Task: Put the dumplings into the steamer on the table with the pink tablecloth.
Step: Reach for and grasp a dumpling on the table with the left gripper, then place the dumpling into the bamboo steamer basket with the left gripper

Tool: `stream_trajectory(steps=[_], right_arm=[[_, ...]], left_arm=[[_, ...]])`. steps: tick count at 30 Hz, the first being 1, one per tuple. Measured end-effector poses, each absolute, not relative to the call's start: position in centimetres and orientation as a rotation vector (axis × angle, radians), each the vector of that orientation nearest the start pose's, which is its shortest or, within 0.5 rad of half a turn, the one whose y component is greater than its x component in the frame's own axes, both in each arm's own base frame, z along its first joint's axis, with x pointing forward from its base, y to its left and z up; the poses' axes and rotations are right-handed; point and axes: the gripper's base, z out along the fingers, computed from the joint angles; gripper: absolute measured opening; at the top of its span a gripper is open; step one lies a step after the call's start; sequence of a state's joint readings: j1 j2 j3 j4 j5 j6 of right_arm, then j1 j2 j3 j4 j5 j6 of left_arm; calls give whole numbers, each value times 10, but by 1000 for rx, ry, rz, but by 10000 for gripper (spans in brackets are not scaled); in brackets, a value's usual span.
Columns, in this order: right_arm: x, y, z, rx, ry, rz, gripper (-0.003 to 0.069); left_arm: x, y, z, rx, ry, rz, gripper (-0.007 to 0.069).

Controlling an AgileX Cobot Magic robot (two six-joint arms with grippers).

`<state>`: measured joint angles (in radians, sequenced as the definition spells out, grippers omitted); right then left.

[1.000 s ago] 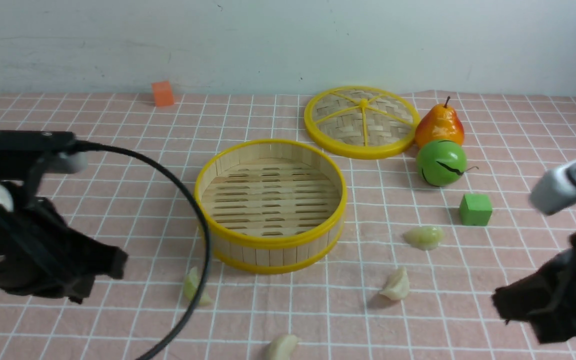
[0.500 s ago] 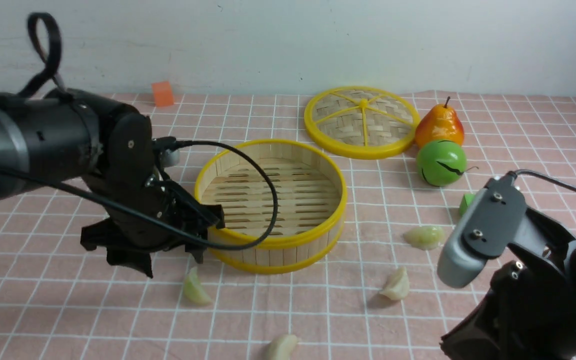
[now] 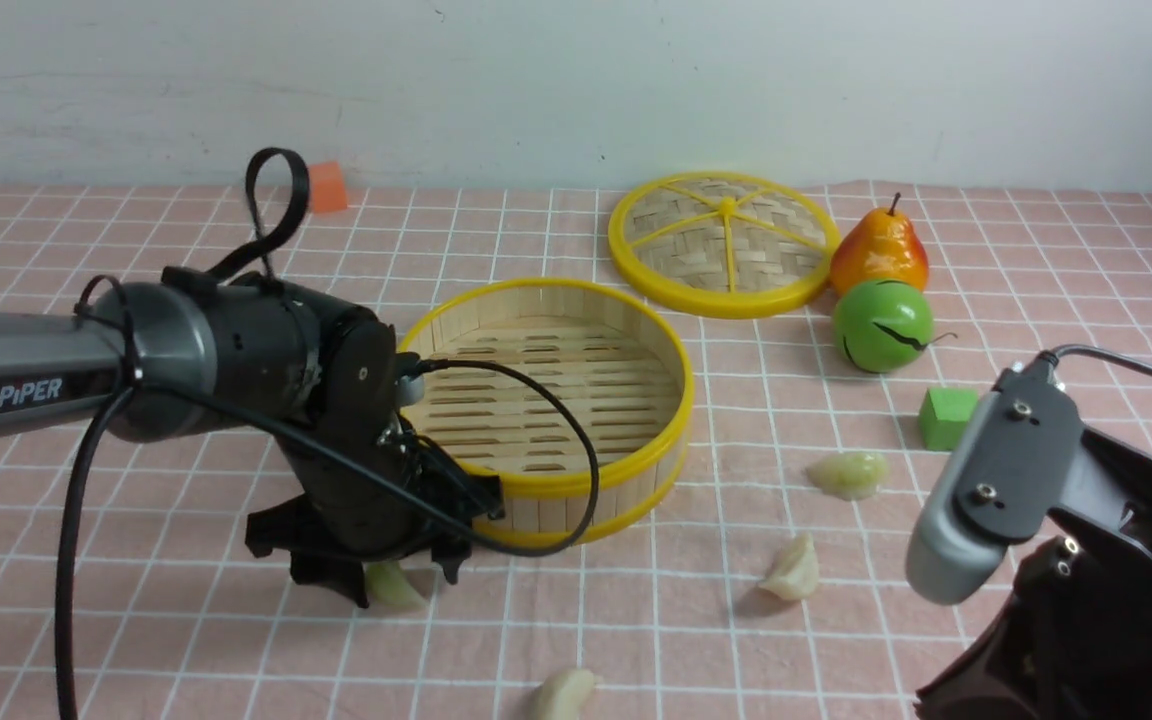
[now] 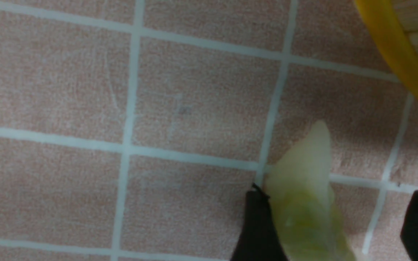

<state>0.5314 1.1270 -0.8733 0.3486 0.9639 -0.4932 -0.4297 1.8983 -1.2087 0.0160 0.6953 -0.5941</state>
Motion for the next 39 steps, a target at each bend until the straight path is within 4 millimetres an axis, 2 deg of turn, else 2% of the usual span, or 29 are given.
stream_trajectory(steps=[1,3,4,5,6,10,12,13,14,15,17,18,20,21,22,23,25,28,29,30,31,36,38,39], right_arm=[[163,125,297,-1150,2416,457,3],[163,125,297,-1150,2416,457,7],[163,125,297,-1151,2416,456,7],[163,125,297,-1151,2416,456,8],[163,125,297,-1151,2416,456,9],[163,125,297,-1151,2416,456,10],[163,125,297,-1151,2417,457,13],[163,125,297,-1151,2417,457,13],[163,125,297,-1151,2417,457,13],[163,125,297,-1151,2417,457,13],[163,125,297,-1151,2417,457,13],[163,125,297,-1150,2417,460,13],[163,126,297,-1147,2417,466,13],[163,126,297,-1145,2418,468,13],[163,126,297,-1145,2418,468,13],[163,126,297,-1139,2423,470,13],[162,126,297,-1137,2431,472,13],[161,125,296,-1147,2447,476,13],[160,125,296,-1147,2447,476,13],[159,125,296,-1156,2460,479,13],[159,124,295,-1160,2468,481,15],[156,123,294,-1153,2512,493,19],[155,123,294,-1156,2515,492,20],[155,123,294,-1160,2518,490,21]], left_arm=[[337,-153,166,-217,2886,-173,445],[337,-153,166,-215,2896,-158,316],[337,-152,166,-215,2897,-157,304],[336,-152,166,-207,2902,-150,209],[336,-152,167,-187,2904,-144,182],[335,-150,178,-75,2917,-104,192],[339,-151,210,22,2874,-103,192],[339,-151,214,29,2867,-105,192],[344,-153,239,59,2809,-131,192],[345,-154,247,74,2788,-138,192],[356,-159,288,124,2681,-182,192],[361,-162,302,144,2646,-200,192],[368,-166,317,171,2615,-222,192],[379,-173,325,198,2604,-244,192],[380,-174,322,202,2611,-245,192],[390,-180,323,226,2620,-263,192],[405,-192,309,260,2656,-264,192],[428,-209,280,305,2701,-247,192],[429,-209,278,306,2703,-245,192],[440,-219,260,318,2717,-243,192],[446,-222,252,321,2721,-240,192],[462,-233,221,334,2730,-222,192],[464,-233,216,336,2731,-220,198],[465,-234,210,338,2737,-215,232]])
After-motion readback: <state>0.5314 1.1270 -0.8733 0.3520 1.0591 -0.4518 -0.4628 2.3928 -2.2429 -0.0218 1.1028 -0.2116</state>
